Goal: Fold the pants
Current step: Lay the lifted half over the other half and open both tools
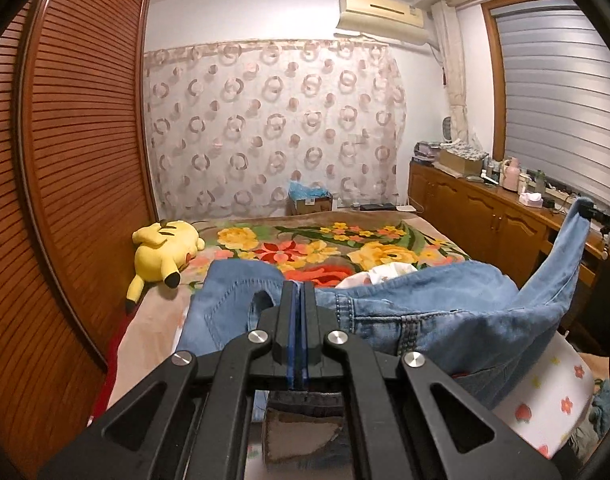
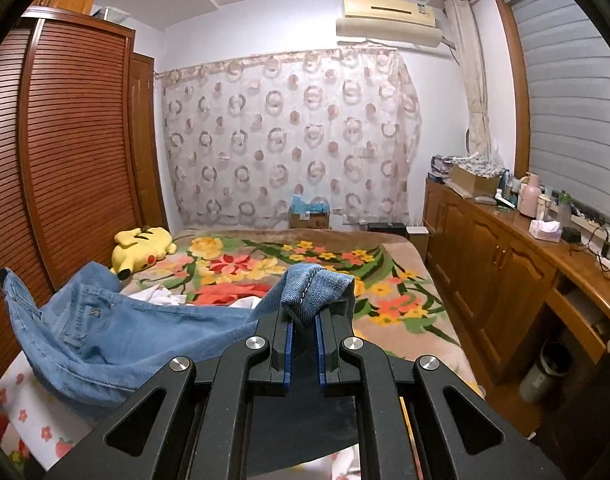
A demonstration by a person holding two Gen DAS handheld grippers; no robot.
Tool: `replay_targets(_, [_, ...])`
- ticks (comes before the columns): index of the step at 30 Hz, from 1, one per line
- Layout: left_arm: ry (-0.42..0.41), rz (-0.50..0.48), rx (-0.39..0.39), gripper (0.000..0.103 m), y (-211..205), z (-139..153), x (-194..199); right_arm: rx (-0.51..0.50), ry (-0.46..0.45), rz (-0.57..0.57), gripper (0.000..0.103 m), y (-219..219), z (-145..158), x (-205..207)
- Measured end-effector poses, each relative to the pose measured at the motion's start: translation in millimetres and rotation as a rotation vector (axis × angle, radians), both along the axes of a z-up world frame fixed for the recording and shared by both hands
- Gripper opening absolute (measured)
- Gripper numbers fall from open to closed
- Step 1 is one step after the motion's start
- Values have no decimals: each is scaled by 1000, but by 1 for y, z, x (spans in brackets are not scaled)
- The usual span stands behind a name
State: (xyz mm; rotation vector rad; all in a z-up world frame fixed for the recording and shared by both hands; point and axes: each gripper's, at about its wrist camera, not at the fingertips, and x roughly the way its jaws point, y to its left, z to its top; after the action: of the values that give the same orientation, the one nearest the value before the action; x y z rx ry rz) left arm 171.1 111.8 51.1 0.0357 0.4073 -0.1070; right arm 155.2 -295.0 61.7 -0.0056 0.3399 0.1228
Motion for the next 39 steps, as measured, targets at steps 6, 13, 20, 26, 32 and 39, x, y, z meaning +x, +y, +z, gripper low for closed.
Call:
replay_targets(6, [12, 12, 9, 2, 2, 7, 45, -2, 23, -12, 8, -2, 0, 39])
replay_targets(13, [76, 49, 32, 2, 7, -12, 111, -44, 99, -10, 8, 8, -5, 105])
replay_targets(20, [127, 83, 44, 2, 8, -35, 157, -77, 194, 7, 8, 20, -24, 175])
replay_targets(26, [186, 99, 60, 2, 10, -58, 187, -70, 267, 26, 8, 18, -32, 212])
replay_targets(32, [212, 89, 62, 2, 9, -69, 193, -71, 308, 38, 8, 17, -35, 235])
replay_targets(39, [200, 55, 34, 7, 8, -59, 182, -53, 330, 28, 14, 14, -28, 232])
